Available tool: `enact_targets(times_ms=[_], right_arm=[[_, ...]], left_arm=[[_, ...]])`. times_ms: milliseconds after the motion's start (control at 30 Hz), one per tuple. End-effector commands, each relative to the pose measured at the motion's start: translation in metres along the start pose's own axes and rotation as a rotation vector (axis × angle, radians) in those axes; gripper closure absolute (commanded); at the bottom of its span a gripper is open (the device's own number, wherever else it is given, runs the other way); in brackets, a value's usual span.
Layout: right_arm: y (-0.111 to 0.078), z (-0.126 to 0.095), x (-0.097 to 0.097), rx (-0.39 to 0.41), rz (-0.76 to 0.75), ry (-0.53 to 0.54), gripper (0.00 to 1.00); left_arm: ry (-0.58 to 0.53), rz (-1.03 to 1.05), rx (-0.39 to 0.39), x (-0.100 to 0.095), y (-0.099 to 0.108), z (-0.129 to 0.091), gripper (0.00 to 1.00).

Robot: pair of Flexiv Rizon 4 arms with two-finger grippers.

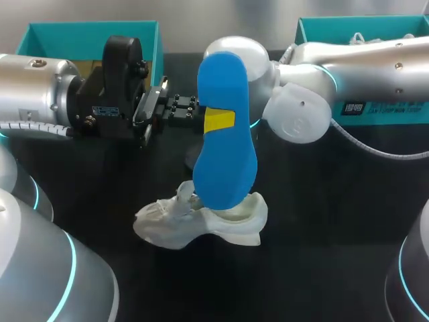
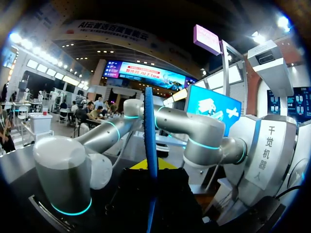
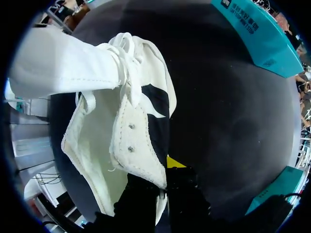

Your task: Take the shoe out of the shoebox, open the shoe tongue, remove and reinsert the insole, then place the shoe into the shoebox

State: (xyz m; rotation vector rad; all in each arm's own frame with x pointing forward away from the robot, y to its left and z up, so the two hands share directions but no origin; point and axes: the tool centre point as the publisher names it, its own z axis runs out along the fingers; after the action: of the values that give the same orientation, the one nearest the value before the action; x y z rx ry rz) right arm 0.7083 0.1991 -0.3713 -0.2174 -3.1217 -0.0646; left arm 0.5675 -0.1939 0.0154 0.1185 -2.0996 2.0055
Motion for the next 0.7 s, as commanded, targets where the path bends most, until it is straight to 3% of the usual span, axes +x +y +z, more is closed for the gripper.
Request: enact_targets(times_ms=[33,233,433,700], right_arm=[[-0.004,-0.023,0.009,0.011,0.049,-0.040,1.00],[-0.012,-0.039,0.013,0.000,0.238,-0.094,1.00],[-0.005,-0.056,0.020,-0.050,0.528,-0.200,1.00],[-0.005,-0.056,0.020,-0.050,0.528,-0.200,1.00]], left_arm=[[-0.002,0.000,-0.001,0.001,0.001,0.000,1.00],[-0.002,0.000,-0.001,0.001,0.001,0.000,1.00],[-0.002,0.000,-0.001,0.001,0.001,0.000,1.00],[-0.002,0.000,-0.001,0.001,0.001,0.000,1.00]])
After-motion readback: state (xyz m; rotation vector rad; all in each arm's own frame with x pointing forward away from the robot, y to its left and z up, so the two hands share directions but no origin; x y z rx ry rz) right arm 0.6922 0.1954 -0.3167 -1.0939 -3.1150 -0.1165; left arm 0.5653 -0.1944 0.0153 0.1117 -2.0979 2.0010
